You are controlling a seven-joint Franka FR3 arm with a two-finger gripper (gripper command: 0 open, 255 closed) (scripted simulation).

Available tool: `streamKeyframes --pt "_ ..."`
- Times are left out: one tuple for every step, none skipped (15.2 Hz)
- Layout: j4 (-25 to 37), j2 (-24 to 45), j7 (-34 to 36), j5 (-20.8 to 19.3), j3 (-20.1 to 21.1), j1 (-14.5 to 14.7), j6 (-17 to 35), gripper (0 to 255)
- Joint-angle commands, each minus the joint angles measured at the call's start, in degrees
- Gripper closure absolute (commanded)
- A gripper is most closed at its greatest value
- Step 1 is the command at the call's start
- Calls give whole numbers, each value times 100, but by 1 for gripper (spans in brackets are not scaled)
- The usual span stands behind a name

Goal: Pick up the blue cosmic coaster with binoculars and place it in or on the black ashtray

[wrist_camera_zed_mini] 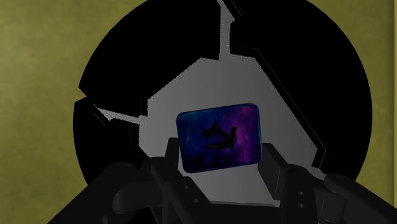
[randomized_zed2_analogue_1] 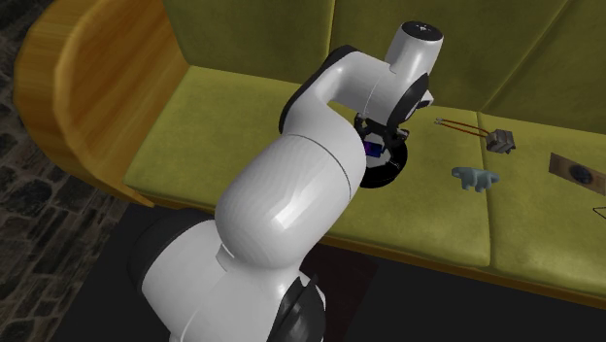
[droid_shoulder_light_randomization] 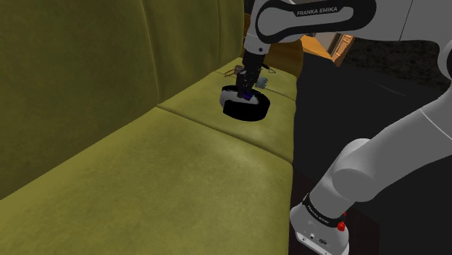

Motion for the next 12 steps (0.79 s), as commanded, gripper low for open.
streamKeyframes --pt "-2 0 0 0 0 0 1 255" --pt "-2 0 0 0 0 0 1 0" --pt "-2 1 0 0 0 0 1 0" --pt "-2 0 0 0 0 0 1 0" --pt "-2 0 0 0 0 0 1 0" --pt "-2 0 0 0 0 0 1 0" --pt "-2 0 0 0 0 0 1 0" --pt "175 -17 -1 2 3 2 -193 0" --pt "358 -27 -2 4 6 3 -387 0" --pt "549 -28 -2 6 8 5 -579 0" --pt "705 -24 -3 8 11 6 -731 0" --pt "705 -24 -3 8 11 6 -731 0"
